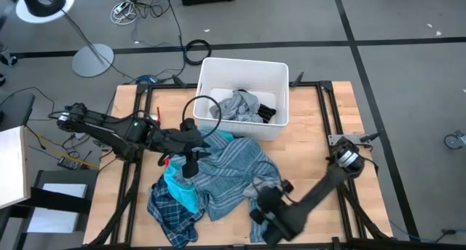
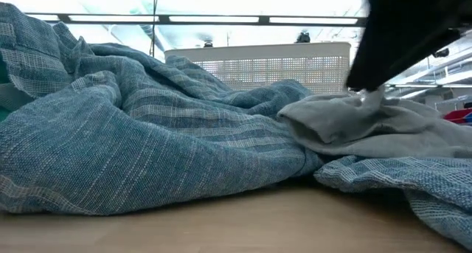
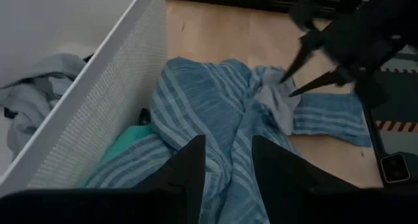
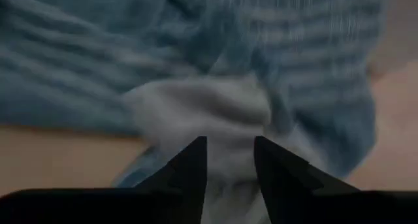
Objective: Sort clothes
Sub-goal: Put the gray sock into the white bin
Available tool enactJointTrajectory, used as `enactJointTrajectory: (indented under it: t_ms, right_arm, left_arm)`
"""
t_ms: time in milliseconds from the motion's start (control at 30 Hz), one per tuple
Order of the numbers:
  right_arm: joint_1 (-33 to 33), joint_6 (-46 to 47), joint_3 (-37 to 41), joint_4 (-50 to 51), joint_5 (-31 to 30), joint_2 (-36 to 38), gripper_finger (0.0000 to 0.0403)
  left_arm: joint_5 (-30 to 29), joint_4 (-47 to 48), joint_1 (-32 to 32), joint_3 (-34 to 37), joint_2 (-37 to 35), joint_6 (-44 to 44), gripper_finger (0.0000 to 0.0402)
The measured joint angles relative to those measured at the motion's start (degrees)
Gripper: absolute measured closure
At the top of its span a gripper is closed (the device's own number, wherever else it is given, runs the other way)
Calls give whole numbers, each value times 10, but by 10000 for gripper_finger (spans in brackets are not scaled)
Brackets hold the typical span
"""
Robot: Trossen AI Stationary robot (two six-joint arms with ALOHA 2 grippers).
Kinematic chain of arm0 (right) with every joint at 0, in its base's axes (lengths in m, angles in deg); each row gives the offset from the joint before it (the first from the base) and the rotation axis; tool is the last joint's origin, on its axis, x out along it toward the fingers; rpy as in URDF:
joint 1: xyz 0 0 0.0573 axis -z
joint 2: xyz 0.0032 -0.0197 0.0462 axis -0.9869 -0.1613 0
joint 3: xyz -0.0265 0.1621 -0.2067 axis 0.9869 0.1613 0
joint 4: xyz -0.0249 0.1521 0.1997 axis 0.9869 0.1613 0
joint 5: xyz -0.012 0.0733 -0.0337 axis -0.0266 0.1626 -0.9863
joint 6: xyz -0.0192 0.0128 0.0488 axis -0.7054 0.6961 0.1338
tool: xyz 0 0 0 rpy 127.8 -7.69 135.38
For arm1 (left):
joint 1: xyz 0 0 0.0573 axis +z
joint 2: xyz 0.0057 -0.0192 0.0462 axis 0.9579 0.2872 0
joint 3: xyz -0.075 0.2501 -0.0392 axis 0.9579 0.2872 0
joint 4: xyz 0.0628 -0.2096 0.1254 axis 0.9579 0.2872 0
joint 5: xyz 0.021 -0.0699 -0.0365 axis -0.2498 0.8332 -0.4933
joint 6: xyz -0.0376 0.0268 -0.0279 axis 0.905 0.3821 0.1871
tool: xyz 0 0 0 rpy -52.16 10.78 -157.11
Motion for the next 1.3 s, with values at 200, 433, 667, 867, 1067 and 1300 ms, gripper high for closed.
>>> enactJointTrajectory:
  t_ms: [200,433,667,867,1067,1300]
  right_arm:
    - [66,-129,16,-17,92,-10,309]
    - [88,-190,23,7,122,16,395]
    - [97,-175,23,100,60,127,400]
    - [129,-221,23,79,13,249,401]
    - [191,-363,23,-31,-46,350,402]
    - [330,-653,23,-276,-12,411,402]
  left_arm:
    - [4,0,0,0,0,11,271]
    - [4,3,0,0,0,7,271]
    - [4,4,11,0,0,-21,271]
    - [4,4,29,0,0,-36,271]
    - [4,5,41,0,0,-36,271]
    - [4,6,44,0,0,-51,271]
